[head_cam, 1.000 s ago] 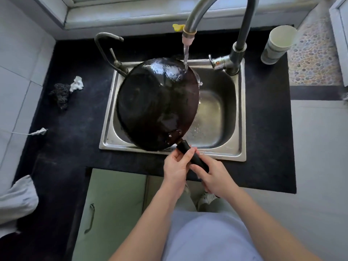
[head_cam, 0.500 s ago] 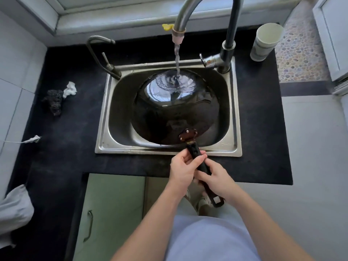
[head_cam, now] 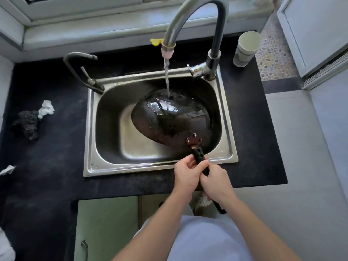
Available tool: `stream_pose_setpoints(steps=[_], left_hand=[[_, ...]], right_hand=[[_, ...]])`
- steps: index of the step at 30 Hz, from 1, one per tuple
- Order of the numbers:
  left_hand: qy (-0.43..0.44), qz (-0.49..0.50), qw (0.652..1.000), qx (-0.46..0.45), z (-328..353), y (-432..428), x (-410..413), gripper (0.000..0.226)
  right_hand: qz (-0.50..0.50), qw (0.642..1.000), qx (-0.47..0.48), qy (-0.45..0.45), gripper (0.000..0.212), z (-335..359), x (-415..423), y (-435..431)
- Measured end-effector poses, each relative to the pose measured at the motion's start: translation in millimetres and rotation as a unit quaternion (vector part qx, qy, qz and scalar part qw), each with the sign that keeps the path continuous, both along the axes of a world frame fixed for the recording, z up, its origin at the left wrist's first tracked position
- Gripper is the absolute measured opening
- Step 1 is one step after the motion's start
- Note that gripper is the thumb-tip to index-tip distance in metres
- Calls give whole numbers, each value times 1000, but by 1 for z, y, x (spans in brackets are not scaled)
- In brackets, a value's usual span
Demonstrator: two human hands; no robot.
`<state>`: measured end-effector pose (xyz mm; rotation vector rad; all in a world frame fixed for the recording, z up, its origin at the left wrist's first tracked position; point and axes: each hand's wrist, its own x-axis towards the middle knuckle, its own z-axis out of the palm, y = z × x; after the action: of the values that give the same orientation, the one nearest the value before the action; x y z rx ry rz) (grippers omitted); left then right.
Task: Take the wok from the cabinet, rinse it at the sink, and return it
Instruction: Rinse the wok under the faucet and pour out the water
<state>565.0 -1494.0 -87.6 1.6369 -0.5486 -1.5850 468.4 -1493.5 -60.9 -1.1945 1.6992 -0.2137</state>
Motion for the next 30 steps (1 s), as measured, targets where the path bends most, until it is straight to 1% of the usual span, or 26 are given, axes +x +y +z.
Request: stream_pose_setpoints(steps=[2,5,9,11,13,15,17,19,21,24,28,30], left_hand=[[19,-7,1000,3,-4,-6,5,25],[50,-20,998,10,-11,-10,13,26],[152,-6,987,48,-8,-21,13,16],[171,-27,982,68,-3,-29,9,14],[156,-37,985,66,0,-37,3,22],[131,-24,989,59,2,-47,-6,27],[101,-12,993,57,4,-56,-18,25],[83,3,995,59,7,-65,-32,25],[70,16,996,59,8,-72,-45,29],[54,39,996,60,9,-83,-64,27],[36,73,995,59,12,-100,-81,25],[24,80,995,58,12,-107,-85,22]], right_hand=[[3,1000,10,-2,17,0,-1,-6],[-9,998,35,-48,25,1,0,-9],[-11,993,70,-91,22,0,-3,-17],[-8,991,86,-103,22,-1,-8,-24],[1,989,95,-112,22,-2,-17,-33],[20,988,96,-116,20,-1,-28,-47],[42,987,102,-117,15,1,-41,-62],[59,984,111,-129,14,5,-55,-77],[84,980,122,-136,17,9,-68,-91],[119,976,128,-133,24,12,-87,-110],[150,968,137,-146,21,18,-105,-136],[156,965,148,-151,25,22,-109,-146]])
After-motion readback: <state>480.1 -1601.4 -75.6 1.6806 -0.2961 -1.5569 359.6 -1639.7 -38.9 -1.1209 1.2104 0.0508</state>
